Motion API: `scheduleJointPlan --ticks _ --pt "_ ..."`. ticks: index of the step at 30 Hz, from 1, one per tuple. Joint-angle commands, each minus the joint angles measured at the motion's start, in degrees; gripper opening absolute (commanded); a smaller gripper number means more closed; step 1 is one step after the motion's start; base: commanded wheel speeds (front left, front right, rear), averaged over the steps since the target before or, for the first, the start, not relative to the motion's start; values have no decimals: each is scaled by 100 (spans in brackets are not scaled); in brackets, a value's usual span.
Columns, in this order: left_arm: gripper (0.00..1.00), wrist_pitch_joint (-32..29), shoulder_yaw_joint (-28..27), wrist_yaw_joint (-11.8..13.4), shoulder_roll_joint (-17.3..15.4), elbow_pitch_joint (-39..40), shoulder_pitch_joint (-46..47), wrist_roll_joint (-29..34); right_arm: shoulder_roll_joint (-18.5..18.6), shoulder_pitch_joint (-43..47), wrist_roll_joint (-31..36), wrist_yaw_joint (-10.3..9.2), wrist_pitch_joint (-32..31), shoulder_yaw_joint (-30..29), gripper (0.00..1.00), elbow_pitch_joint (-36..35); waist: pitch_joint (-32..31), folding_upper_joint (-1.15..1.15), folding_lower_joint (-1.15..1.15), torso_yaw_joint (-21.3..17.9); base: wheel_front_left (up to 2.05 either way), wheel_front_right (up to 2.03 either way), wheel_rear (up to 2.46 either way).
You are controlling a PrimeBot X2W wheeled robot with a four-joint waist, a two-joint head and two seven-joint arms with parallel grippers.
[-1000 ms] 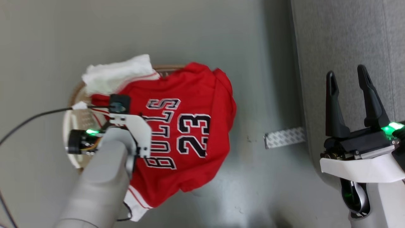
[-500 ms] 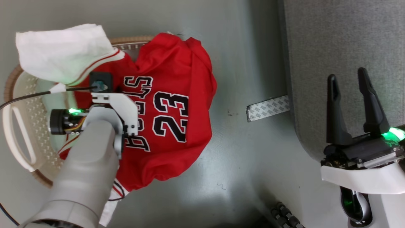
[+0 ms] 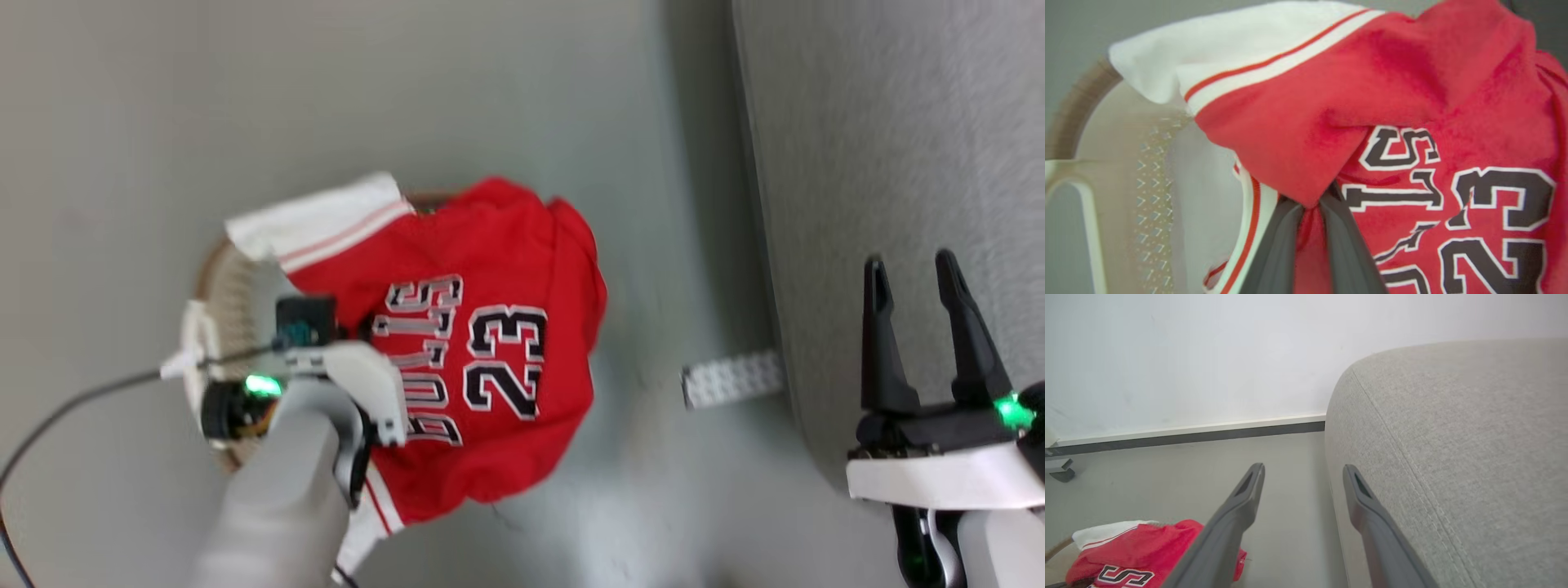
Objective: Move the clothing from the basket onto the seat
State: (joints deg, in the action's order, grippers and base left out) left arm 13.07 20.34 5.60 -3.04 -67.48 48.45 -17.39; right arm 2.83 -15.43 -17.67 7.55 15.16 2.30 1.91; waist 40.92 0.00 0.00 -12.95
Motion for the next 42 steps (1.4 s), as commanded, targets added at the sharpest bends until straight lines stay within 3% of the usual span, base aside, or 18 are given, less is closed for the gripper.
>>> scheduleJointPlan --ticks 1,9,18,22,23,30,35,42 --pt "0 79 21 -55 2 53 -202 -54 15 153 39 -12 0 -44 100 79 -982 0 0 489 0 0 0" --pt "0 170 494 -313 7 887 -1085 -465 16 693 189 -12 -1 -209 100 361 -2311 0 0 985 0 0 0" --pt "0 18 839 -99 -11 2199 -1617 -564 16 1157 255 -12 -1 -257 100 480 -3184 0 0 1206 0 0 0" --pt "0 -339 901 77 -207 3366 -1983 -522 13 1440 302 -12 -1 -190 100 539 -3634 0 0 1200 0 0 0" --pt "0 -339 901 77 -207 3366 -1983 -522 13 1440 302 -12 -1 -190 100 539 -3634 0 0 1200 0 0 0" --pt "0 -1114 885 448 -657 5346 -2564 -539 54 1768 389 -12 -1 2 100 547 -4095 0 0 1069 0 0 0" --pt "0 -1435 866 612 -845 6007 -2715 -479 206 1755 444 -12 -1 250 100 464 -4135 0 0 1019 0 0 0" --pt "0 -1762 992 679 -962 6671 -2842 -443 671 1403 439 -12 -2 1316 100 156 -4150 0 0 984 0 0 0"
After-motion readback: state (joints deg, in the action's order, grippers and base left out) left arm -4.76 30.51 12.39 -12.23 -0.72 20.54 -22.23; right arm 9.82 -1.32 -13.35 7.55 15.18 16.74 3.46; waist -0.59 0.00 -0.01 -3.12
